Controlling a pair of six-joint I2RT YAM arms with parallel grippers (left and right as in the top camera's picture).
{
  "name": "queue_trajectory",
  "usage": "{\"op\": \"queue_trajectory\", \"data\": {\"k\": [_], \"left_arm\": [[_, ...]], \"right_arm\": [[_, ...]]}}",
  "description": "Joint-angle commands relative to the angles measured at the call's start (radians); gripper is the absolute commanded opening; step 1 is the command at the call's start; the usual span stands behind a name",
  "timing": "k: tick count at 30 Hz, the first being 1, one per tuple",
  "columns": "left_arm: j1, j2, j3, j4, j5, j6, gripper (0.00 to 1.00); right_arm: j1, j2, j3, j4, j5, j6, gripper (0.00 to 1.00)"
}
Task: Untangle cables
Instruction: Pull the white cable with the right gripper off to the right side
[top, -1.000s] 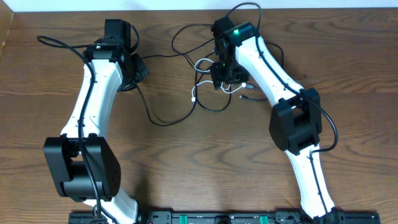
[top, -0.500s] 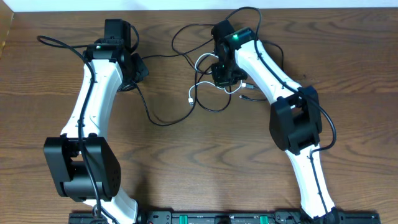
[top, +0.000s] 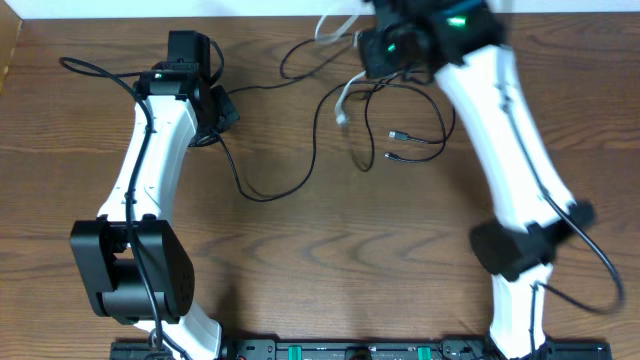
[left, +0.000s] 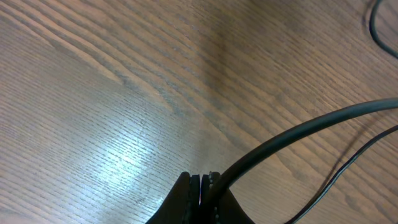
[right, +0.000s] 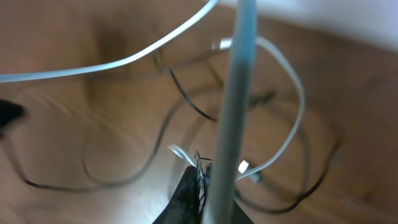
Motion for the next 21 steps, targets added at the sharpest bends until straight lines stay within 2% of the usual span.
{"op": "queue_trajectory", "data": {"k": [1,8,12,21], "left_arm": [[0.0,0.002,0.011,0.0,-0.009,-0.013,0.08],[0.0,0.002,0.011,0.001,-0.009,-0.013,0.08],[0.0,0.002,0.011,0.001,-0.009,-0.013,0.08],[0.0,0.002,0.011,0.001,-0.009,-0.013,0.08]], "right_arm": [[-0.016,-0.119,0.033,0.032,0.085,-0.018,0.01],[-0.053,-0.217,0.032,0.076,0.091,-0.018,0.01],[-0.056,-0.206,0.029,0.042,0.045,-0.037,0.01],[-0.093,-0.127,0.027,0.037,0.076,-0.02,0.01]]}}
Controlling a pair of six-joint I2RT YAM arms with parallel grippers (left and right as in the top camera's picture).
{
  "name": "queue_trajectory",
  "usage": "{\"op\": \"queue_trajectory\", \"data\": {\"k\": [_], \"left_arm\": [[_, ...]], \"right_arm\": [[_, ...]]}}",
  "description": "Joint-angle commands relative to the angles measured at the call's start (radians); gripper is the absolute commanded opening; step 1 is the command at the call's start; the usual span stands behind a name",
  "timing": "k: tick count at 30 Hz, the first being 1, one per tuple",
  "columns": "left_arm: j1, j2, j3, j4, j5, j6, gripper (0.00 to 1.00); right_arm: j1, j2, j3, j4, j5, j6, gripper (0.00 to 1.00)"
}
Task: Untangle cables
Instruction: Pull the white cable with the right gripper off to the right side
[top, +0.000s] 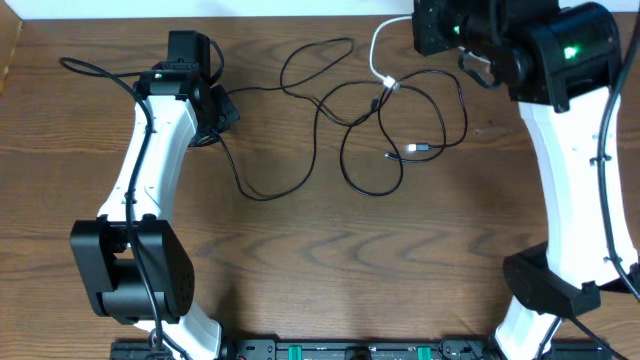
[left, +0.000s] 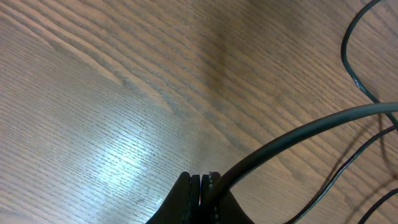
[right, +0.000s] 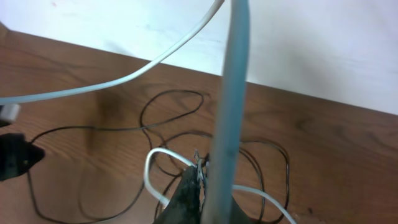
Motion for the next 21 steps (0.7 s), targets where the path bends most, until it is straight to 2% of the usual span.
{"op": "queue_trajectory", "data": {"k": [1,11,17,21], "left_arm": [[0.0,0.002,0.011,-0.002,-0.009,-0.013,0.08],[0.0,0.002,0.011,-0.002,-0.009,-0.013,0.08],[0.0,0.002,0.011,-0.002,-0.009,-0.013,0.08],[0.0,0.002,0.011,-0.002,-0.009,-0.013,0.08]], "right_arm": [[-0.032,0.066,-0.002,-0.002,0.024,0.006,0.01],[-0.054,0.327,-0.002,-0.019,0.215,0.105,0.01],[-0.138,0.447,-0.002,-0.061,0.238,0.207,0.01],[-0.211,0.46,-0.002,-0.102,0.245,0.243,0.01]]}}
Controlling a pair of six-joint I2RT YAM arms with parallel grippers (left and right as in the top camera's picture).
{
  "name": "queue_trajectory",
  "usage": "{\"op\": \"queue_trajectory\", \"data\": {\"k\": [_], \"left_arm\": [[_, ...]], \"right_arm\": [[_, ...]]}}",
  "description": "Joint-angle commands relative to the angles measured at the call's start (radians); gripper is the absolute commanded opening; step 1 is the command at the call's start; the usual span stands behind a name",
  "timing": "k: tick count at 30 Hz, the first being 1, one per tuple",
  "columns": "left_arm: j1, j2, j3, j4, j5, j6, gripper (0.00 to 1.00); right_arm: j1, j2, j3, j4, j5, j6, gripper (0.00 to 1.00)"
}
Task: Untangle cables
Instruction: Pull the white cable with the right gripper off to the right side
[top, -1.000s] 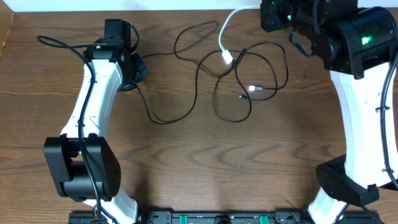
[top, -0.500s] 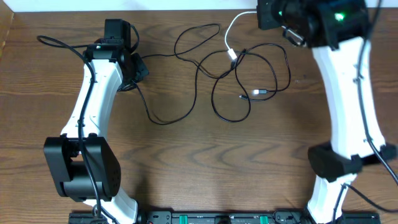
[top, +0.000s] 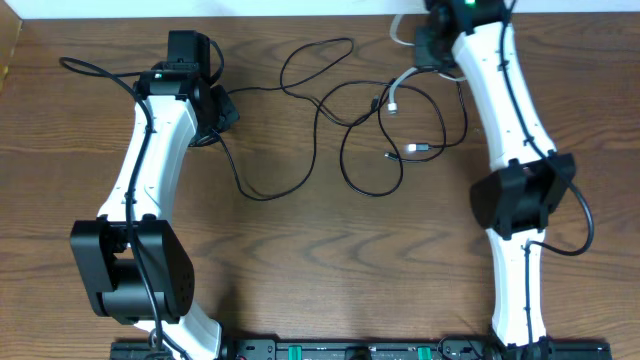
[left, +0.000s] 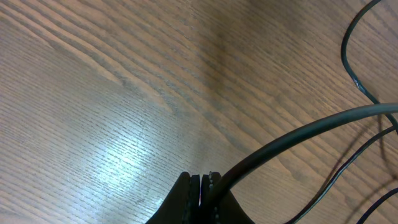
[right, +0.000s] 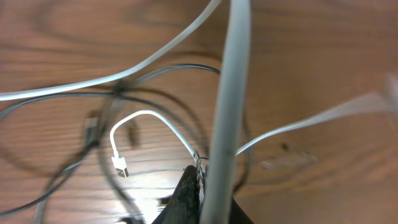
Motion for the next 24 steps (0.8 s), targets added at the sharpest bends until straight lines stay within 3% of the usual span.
{"op": "queue_trajectory", "data": {"k": [1,7,15,24], "left_arm": [[0.0,0.002,0.011,-0.002,-0.008,-0.013,0.08],[0.0,0.002,0.011,-0.001,-0.008,-0.013,0.08],[0.0,0.002,0.011,0.01,-0.008,-0.013,0.08],[0.0,0.002,0.011,0.021,-0.008,-0.013,0.09]], "right_arm": [[-0.077,-0.006,0.006,-0.022,0.043,0.066,0.01],[-0.131,-0.008,0.006,-0.08,0.051,0.067,0.01],[-0.167,-0.046,0.006,-0.142,0.252,0.196,0.01],[-0.29,-0.159,0.006,-0.171,0.201,0.222,0.01]]}}
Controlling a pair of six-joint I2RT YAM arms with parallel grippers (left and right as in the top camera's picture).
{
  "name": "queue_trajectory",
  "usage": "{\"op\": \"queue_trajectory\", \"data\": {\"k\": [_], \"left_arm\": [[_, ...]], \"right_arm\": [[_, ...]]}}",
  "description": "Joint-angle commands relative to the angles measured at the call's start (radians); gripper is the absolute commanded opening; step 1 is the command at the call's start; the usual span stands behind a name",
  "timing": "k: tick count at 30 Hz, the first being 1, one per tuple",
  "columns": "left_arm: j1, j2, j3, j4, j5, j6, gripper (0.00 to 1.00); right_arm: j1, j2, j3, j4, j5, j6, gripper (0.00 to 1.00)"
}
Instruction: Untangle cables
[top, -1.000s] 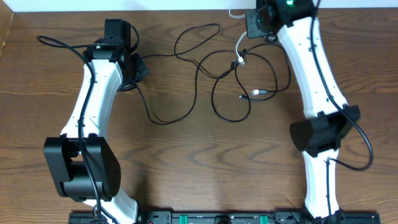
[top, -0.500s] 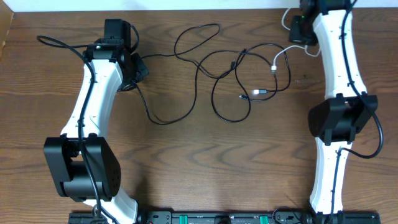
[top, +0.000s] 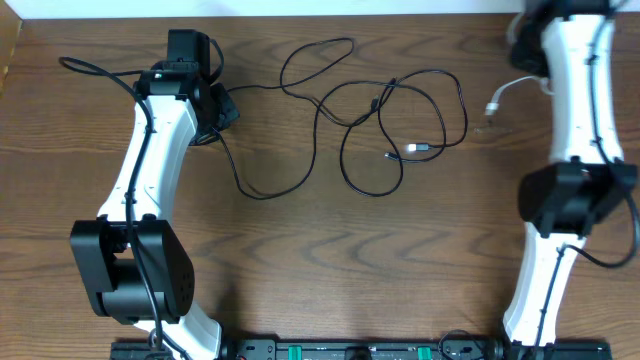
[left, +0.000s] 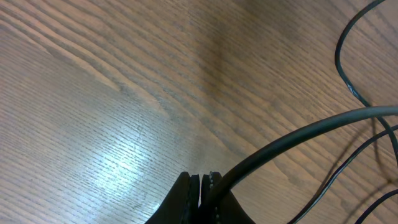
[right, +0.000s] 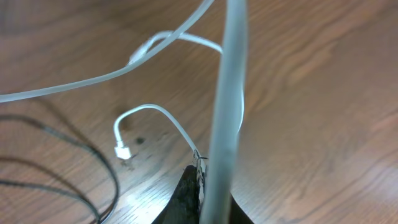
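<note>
Thin black cables (top: 385, 115) lie in tangled loops on the wooden table (top: 300, 270), two small plugs (top: 418, 148) at their lower right. My left gripper (top: 218, 112) is shut on a black cable (left: 298, 134) at the loops' left end; in the left wrist view the left gripper (left: 202, 180) pinches it just above the wood. My right gripper (top: 522, 50) at the far right is shut on a white cable (top: 505, 92), whose plug (right: 123, 151) hangs right of the black loops. The right gripper (right: 200, 169) grips this white cable (right: 180, 127) near that end.
The table's back edge meets a white wall (top: 300, 8) just behind the cables. A dark rail (top: 330, 350) carrying the arm bases runs along the front edge. A loop of the left arm's own black lead (top: 95, 70) arcs at the far left.
My right gripper has moved right along the back edge with the white cable. The white plug, then over the black loops, now lies clear to their right. The left gripper has not moved.
First my right gripper held the white cable above the tangle, its white end lying among the black loops. Then it was further right with the white cable arching over the loops, then at the back edge. Now the white cable is apart from the black ones; the left stayed shut.
</note>
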Motion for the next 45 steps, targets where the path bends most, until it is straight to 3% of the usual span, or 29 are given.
{"op": "queue_trajectory", "data": {"k": [1,9,24,25,27,28,29,32,37,40,41,44,45], "left_arm": [[0.0,0.002,0.011,0.002,-0.009,-0.013,0.08],[0.0,0.002,0.011,0.001,-0.009,-0.013,0.09],[0.0,0.002,0.011,0.001,-0.009,-0.013,0.08],[0.0,0.002,0.011,0.001,-0.008,-0.013,0.09],[0.0,0.002,0.011,0.001,-0.008,-0.013,0.08],[0.0,0.002,0.011,0.001,-0.009,-0.013,0.08],[0.0,0.002,0.011,0.001,-0.009,-0.013,0.08],[0.0,0.002,0.011,0.001,-0.009,-0.013,0.08],[0.0,0.002,0.011,0.001,-0.008,-0.013,0.08],[0.0,0.002,0.011,0.001,-0.008,-0.013,0.08],[0.0,0.002,0.011,0.002,-0.008,-0.013,0.08],[0.0,0.002,0.011,0.002,-0.008,-0.013,0.08],[0.0,0.002,0.011,0.001,-0.008,-0.013,0.09]], "right_arm": [[-0.031,-0.104,0.006,-0.008,0.013,0.03,0.01],[-0.1,-0.185,0.006,-0.059,0.171,0.124,0.01],[-0.422,-0.182,0.006,-0.065,0.074,0.069,0.01],[-0.44,-0.181,0.006,-0.063,0.043,0.046,0.07],[-0.47,-0.181,0.006,-0.063,-0.011,0.008,0.37],[-0.483,-0.181,0.006,-0.063,-0.038,-0.015,0.66],[-0.491,-0.181,0.006,-0.063,-0.054,-0.029,0.77],[-0.509,-0.181,0.006,-0.065,-0.106,-0.067,0.95],[-0.498,-0.181,0.006,-0.065,-0.194,-0.141,0.99],[-0.475,-0.181,0.006,-0.053,-0.363,-0.278,0.98],[-0.448,-0.181,0.006,-0.047,-0.53,-0.399,0.98],[-0.385,-0.181,0.006,-0.048,-0.776,-0.568,0.96],[-0.37,-0.181,0.006,-0.048,-0.798,-0.579,0.96]]}}
